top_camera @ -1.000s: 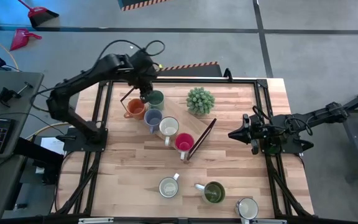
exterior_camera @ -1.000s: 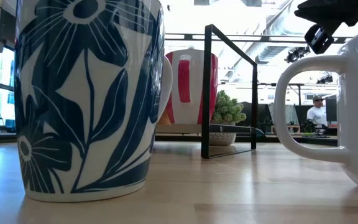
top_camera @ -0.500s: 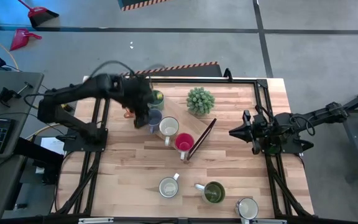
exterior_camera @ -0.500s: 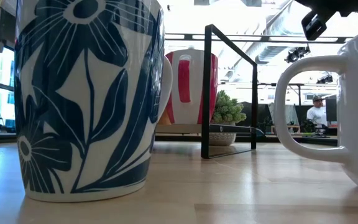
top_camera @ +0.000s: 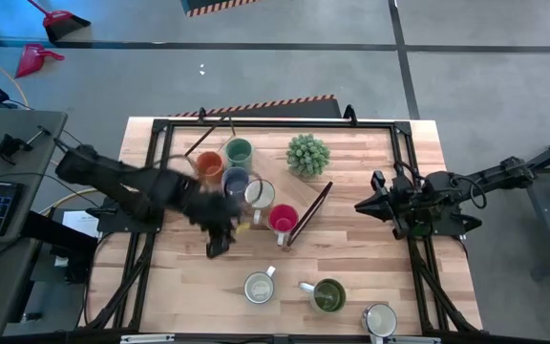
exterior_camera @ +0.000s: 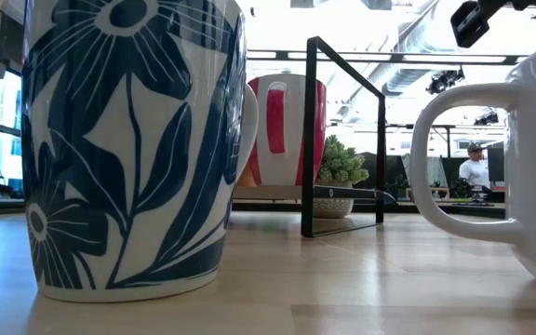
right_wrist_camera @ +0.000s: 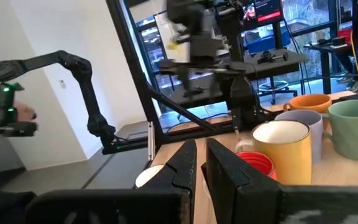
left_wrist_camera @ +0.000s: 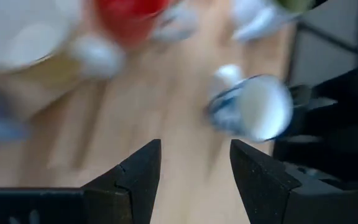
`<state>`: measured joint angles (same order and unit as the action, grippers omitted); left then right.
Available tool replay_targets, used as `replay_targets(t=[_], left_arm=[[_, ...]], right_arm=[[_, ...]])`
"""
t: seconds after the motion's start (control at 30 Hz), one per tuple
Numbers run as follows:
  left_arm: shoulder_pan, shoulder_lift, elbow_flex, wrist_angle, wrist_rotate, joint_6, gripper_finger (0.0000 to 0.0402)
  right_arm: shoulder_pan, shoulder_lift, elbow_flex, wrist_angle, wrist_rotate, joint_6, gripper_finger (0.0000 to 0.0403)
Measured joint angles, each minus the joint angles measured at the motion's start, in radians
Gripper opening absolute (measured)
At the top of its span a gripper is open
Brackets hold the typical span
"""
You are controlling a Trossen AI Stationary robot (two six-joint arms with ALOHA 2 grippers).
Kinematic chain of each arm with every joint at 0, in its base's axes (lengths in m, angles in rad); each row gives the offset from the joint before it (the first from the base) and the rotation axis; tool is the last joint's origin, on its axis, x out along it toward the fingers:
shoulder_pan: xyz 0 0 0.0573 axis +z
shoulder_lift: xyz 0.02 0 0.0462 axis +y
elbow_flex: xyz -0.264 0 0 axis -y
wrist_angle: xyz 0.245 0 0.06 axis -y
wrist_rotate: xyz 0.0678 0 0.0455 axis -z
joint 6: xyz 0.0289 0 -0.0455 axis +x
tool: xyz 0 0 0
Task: Place coffee mugs
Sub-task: Put the left blue patterned mug on the shelf
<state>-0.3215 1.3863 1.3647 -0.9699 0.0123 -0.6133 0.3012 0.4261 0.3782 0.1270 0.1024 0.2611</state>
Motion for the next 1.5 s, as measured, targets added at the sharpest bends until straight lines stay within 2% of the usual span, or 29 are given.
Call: replay_targets(t=[0.13,0.27,0.37,0.47,0.6,0.77,0.87,0.97,1.13,1.27,1.4,1.5], left_arm=[[-0.132,-0.007,0.000,0.195,-0.172,-0.029,0.0179],[-0.226,-0.033,0.001,0.278,-0.379,-0.006,0.0179],[-0.322,-0.043,0.001,0.204,-0.518,-0.013,0.0179],[-0.420,-0.052,0.000,0.047,-0.639,-0.086,0.0179],[-0.514,-0.071,0.000,-0.140,-0.741,-0.194,0.0179],[-0.563,-0.108,-0.021,-0.268,-0.771,-0.210,0.0179],[-0.584,-0.172,-0.133,-0.268,-0.802,-0.201,0.0179],[-0.601,-0.277,-0.286,-0.222,-0.780,-0.226,0.0179],[-0.633,-0.498,-0.527,-0.021,-0.782,-0.182,0.0179],[-0.622,-0.687,-0.704,0.247,-0.776,0.025,0.0179],[-0.553,-0.811,-0.835,0.580,-0.654,0.312,0.0179],[-0.460,-0.839,-0.879,0.679,-0.526,0.450,0.0179]], right_arm=[[0.000,0.000,0.000,0.023,0.013,0.006,0.0016],[0.000,0.000,0.000,0.087,0.028,0.044,0.0016],[0.002,-0.002,0.000,0.136,0.010,0.049,0.0016],[0.002,-0.002,0.000,0.179,-0.010,0.045,0.0016],[0.002,-0.001,0.000,0.207,-0.006,0.055,0.0016],[0.002,0.032,0.000,0.255,0.042,0.074,0.0016],[0.002,0.072,0.000,0.285,0.101,0.072,0.0016],[0.002,0.120,0.000,0.368,0.134,0.071,0.0016],[0.002,0.202,0.000,0.480,0.134,0.072,0.0016],[0.002,0.261,0.000,0.492,0.182,0.107,0.0016],[0.002,0.318,0.000,0.516,0.223,0.142,0.0016],[0.000,0.352,0.000,0.557,0.230,0.141,0.0016]])
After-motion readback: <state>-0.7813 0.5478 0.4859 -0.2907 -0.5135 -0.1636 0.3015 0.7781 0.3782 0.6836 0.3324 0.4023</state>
